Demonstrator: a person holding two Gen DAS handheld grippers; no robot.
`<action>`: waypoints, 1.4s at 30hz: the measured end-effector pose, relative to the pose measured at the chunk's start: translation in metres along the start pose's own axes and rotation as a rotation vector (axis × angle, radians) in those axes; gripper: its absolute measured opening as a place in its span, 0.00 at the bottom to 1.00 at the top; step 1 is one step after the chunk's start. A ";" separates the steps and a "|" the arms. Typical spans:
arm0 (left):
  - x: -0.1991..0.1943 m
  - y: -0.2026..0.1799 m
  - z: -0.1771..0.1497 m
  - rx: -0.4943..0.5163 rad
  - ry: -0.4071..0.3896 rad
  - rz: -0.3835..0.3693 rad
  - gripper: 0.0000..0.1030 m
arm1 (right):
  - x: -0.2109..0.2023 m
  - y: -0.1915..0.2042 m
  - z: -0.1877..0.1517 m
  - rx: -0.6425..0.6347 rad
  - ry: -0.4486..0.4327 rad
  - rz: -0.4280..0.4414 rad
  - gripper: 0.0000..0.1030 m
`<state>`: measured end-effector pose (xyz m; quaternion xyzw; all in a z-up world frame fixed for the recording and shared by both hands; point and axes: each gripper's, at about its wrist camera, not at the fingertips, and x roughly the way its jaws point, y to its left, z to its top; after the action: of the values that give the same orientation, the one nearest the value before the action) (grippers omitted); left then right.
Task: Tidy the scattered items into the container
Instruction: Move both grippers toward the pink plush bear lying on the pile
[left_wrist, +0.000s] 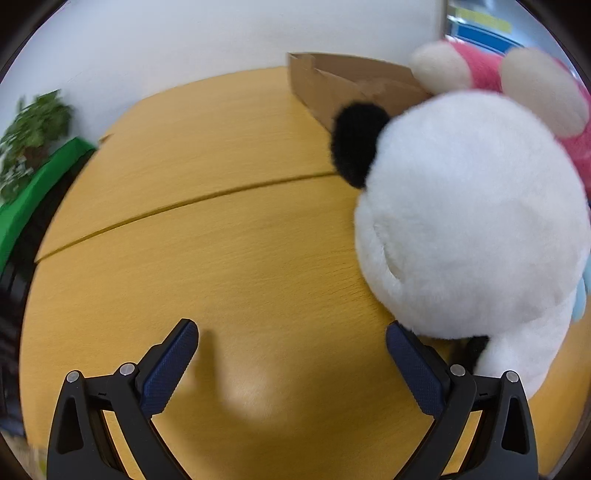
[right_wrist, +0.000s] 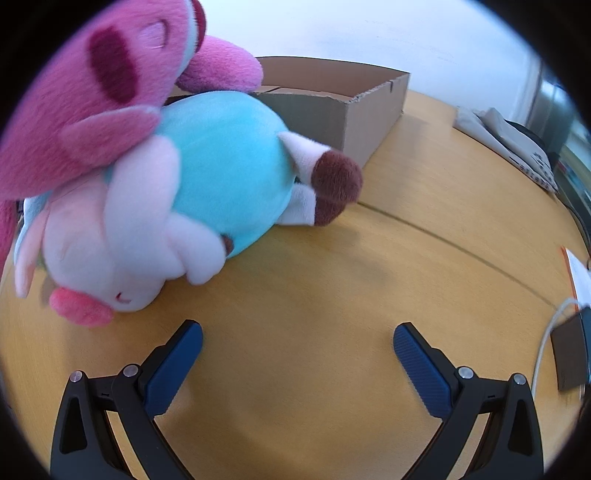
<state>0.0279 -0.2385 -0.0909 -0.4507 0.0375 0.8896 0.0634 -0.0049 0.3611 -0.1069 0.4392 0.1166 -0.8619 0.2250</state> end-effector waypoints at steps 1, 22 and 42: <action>-0.016 0.000 -0.002 -0.031 -0.039 0.014 1.00 | -0.005 0.003 -0.007 0.012 0.001 -0.013 1.00; -0.182 -0.217 0.016 -0.099 -0.293 0.051 1.00 | -0.170 0.163 0.038 0.349 -0.313 -0.135 1.00; -0.171 -0.231 0.027 -0.117 -0.275 0.043 1.00 | -0.155 0.185 0.049 0.268 -0.229 -0.273 1.00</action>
<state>0.1409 -0.0205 0.0609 -0.3264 -0.0138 0.9449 0.0226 0.1314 0.2245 0.0467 0.3444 0.0330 -0.9365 0.0576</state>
